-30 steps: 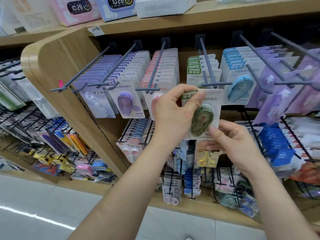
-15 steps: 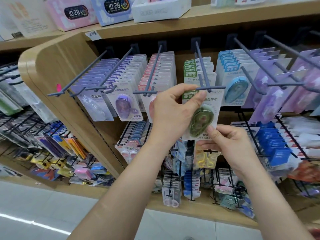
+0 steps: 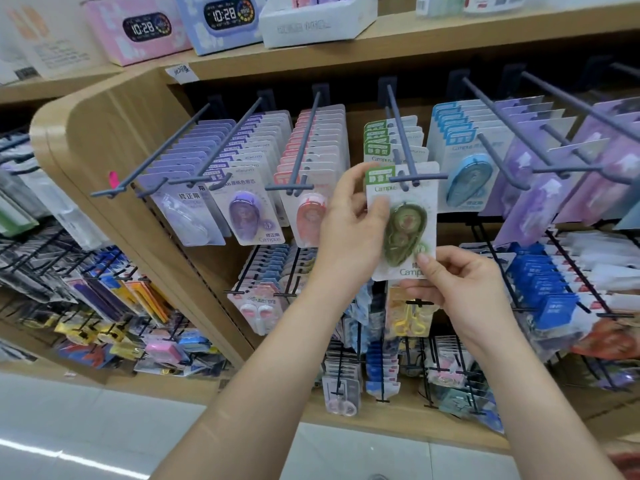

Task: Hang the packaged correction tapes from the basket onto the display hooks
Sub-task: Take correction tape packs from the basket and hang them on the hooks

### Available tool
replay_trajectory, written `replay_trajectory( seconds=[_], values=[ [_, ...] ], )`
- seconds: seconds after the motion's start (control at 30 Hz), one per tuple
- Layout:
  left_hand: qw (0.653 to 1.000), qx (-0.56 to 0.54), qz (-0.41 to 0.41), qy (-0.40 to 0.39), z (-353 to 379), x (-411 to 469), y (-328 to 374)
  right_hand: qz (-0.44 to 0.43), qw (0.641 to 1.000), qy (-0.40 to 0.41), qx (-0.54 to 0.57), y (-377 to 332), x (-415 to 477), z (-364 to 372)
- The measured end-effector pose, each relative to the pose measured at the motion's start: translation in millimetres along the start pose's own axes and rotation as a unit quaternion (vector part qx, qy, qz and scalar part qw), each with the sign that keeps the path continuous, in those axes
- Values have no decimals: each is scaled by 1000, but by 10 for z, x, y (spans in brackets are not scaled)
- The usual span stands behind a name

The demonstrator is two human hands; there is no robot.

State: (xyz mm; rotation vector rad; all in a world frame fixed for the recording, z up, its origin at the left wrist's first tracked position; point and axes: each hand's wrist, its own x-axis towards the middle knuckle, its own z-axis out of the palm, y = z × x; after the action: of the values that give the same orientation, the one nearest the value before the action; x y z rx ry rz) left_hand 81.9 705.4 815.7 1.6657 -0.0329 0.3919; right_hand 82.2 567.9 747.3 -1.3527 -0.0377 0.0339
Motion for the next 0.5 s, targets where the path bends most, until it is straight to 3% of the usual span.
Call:
replay_trajectory(
  seconds=[0.13, 0.23, 0.37, 0.5],
  values=[
    [997, 71, 40, 7, -68, -143, -192, -12, 999, 34, 10, -14, 42, 89],
    [991, 129, 16, -30, -103, -161, -317, -11, 999, 34, -4, -26, 81, 134],
    [986, 164, 13, -3, -58, -69, -410, -23, 987, 0, -158, -38, 91, 57],
    [973, 223, 47, 35, 19, -44, -464, -23, 965, 39, -260, -115, -41, -110]
  ],
)
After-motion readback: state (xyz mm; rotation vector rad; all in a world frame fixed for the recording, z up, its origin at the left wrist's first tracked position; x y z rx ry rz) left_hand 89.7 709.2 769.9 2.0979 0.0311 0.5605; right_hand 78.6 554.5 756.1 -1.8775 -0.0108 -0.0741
